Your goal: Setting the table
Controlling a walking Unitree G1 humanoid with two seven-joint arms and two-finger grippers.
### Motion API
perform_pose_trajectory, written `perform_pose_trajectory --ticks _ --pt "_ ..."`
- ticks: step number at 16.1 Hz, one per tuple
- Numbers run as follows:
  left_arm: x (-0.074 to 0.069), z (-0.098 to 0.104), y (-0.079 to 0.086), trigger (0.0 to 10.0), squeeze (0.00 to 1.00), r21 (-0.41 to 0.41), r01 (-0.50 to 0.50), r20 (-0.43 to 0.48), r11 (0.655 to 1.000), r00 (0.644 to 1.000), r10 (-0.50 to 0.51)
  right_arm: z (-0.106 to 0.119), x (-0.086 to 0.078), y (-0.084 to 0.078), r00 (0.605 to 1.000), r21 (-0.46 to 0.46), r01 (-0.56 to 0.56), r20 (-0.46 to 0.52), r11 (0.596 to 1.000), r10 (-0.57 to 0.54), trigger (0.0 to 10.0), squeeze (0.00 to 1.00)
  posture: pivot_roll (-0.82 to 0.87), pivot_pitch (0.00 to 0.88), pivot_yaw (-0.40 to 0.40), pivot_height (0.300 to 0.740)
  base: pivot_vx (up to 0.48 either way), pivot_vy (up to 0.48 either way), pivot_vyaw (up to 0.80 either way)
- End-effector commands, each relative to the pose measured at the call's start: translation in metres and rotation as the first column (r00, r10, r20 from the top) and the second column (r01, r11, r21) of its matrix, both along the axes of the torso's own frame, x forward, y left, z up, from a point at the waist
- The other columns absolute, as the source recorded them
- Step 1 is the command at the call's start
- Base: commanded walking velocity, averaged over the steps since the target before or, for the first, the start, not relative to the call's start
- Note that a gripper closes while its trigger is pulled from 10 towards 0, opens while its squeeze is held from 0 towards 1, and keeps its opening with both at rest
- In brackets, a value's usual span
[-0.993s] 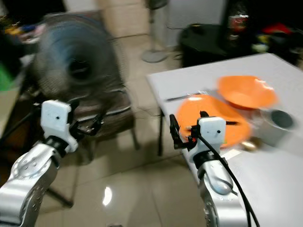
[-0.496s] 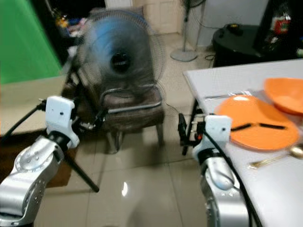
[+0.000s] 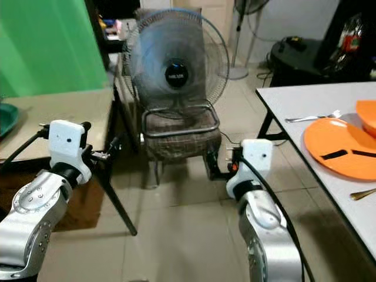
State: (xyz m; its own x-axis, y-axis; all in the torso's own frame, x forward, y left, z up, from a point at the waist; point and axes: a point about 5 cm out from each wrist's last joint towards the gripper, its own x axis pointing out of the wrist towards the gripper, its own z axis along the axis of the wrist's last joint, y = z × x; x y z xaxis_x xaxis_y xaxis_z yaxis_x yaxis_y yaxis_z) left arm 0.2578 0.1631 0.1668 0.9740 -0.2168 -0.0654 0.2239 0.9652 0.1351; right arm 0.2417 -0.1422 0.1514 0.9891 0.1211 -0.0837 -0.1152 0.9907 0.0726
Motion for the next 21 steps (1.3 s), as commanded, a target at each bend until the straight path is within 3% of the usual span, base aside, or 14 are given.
perform_pose_trajectory --ticks 1,2,3,5,8,9,11,14,18,21 --pt "0.000 0.003 -0.003 10.0 0.00 0.002 0.013 0.006 1.000 1.000 -0.013 0.001 0.001 -0.004 1.000 -0.001 0.015 -0.007 1.000 -0.015 10.0 0.00 0.08 0.000 0.045 0.740 0.000 0.386 0.00" --pt "0.000 0.004 -0.003 10.0 0.00 0.009 0.018 0.010 1.000 1.000 -0.018 0.001 0.002 -0.004 1.000 -0.009 0.014 -0.003 1.000 -0.014 10.0 0.00 0.08 0.000 0.045 0.740 0.000 0.386 0.00" --pt "0.002 0.004 0.000 10.0 0.00 0.015 -0.001 0.011 1.000 1.000 0.001 0.001 0.004 -0.006 1.000 -0.091 0.024 0.003 0.996 -0.024 10.0 0.00 0.08 0.000 0.053 0.740 0.000 0.390 0.00" --pt "0.003 0.007 0.001 10.0 0.00 0.011 0.004 0.016 1.000 1.000 -0.004 0.004 0.003 -0.009 1.000 -0.163 0.004 0.018 0.987 -0.001 10.0 0.00 0.08 0.000 0.053 0.740 0.000 0.390 0.00" --pt "0.006 0.007 0.002 10.0 0.00 -0.002 -0.002 0.015 1.000 1.000 0.002 0.011 0.004 -0.010 0.998 -0.077 0.022 0.059 0.997 -0.017 10.0 0.00 0.07 0.000 0.066 0.740 0.000 0.386 0.00" --pt "0.006 0.009 -0.002 10.0 0.00 -0.002 0.020 0.020 1.000 1.000 -0.020 0.012 0.006 -0.013 0.994 -0.128 0.071 0.091 0.989 -0.059 10.0 0.00 0.07 0.000 0.061 0.740 0.000 0.386 0.00" --pt "0.006 0.007 -0.002 10.0 0.00 -0.008 0.003 0.015 1.000 1.000 -0.003 0.003 0.006 -0.015 0.997 -0.044 0.072 0.015 0.996 -0.071 10.0 0.00 0.07 0.000 0.055 0.740 0.000 0.382 0.00" --pt "0.007 0.011 0.000 10.0 0.00 -0.027 -0.018 0.031 0.999 0.999 0.018 0.001 0.007 -0.008 1.000 0.067 0.015 -0.019 0.998 -0.014 10.0 0.00 0.08 0.000 0.047 0.740 0.000 0.000 0.00" --pt "0.009 0.014 -0.001 10.0 0.00 -0.016 -0.021 0.049 1.000 0.999 0.021 0.003 0.007 0.002 0.998 0.053 -0.060 -0.007 0.997 0.061 10.0 0.00 0.09 0.000 0.045 0.740 0.000 0.000 0.00" --pt "0.011 0.015 0.000 10.0 0.00 -0.027 -0.021 0.051 0.999 0.998 0.023 0.002 0.009 -0.002 0.999 0.038 -0.045 -0.013 0.998 0.045 10.0 0.00 0.08 0.000 0.051 0.740 0.299 0.000 0.80"
